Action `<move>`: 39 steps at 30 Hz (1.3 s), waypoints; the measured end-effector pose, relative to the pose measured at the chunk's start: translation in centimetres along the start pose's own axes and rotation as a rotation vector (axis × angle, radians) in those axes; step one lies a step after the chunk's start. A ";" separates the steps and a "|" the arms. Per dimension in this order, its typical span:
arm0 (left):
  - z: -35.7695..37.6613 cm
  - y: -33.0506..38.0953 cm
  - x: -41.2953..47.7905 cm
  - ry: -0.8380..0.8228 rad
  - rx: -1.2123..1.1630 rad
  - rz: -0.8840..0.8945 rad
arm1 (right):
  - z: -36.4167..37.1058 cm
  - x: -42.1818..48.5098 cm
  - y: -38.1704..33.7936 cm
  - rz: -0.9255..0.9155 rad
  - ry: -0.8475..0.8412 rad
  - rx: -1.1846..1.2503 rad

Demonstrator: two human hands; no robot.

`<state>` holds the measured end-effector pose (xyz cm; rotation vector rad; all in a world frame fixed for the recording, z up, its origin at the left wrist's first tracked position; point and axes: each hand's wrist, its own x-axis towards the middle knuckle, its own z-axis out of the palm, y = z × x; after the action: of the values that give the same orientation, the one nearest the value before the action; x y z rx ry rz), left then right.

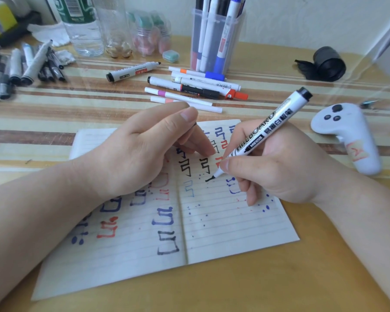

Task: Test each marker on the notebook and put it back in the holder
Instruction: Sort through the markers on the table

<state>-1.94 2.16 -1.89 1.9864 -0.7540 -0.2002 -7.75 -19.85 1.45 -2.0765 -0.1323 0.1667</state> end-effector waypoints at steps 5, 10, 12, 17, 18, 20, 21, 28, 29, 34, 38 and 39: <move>0.1 0.5 -0.1 -0.010 -0.053 0.048 | -0.2 -0.1 0.0 -0.004 -0.008 0.011; 0.2 1.1 -0.1 -0.011 -0.072 0.072 | -0.2 0.1 0.1 -0.004 -0.049 0.040; 0.2 1.3 -0.1 -0.015 -0.079 0.079 | -0.2 0.1 0.2 -0.003 -0.050 0.069; 0.1 1.0 -0.2 -0.006 -0.056 0.077 | 0.0 -0.1 0.2 -0.053 -0.088 0.087; 0.1 0.9 -0.1 -0.008 -0.042 0.075 | 0.1 -0.1 0.2 -0.056 -0.093 0.082; 0.1 0.8 -0.1 -0.010 -0.018 0.074 | 0.0 -0.1 0.2 -0.058 -0.097 0.072; 0.1 0.7 -0.1 -0.010 -0.011 0.074 | 0.0 -0.1 0.1 -0.057 -0.097 0.065; 0.2 0.6 0.1 -0.006 -0.013 0.073 | 0.1 -0.1 -0.2 -0.038 -0.077 0.004; 0.2 0.6 0.1 -0.006 -0.008 0.073 | 0.1 -0.1 -0.2 -0.036 -0.075 0.000; 0.1 0.5 0.0 -0.010 0.034 0.075 | -0.2 -0.1 0.1 -0.030 -0.074 0.037; 0.1 0.8 -0.1 -0.008 -0.015 0.081 | 0.0 -0.2 0.3 -0.059 -0.106 0.092; 0.1 0.9 -0.2 -0.007 -0.036 0.090 | 0.0 -0.2 0.3 -0.067 -0.111 0.090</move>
<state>-2.52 1.87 -1.22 1.9139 -0.8371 -0.1664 -7.98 -20.02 1.16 -1.9704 -0.2571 0.2425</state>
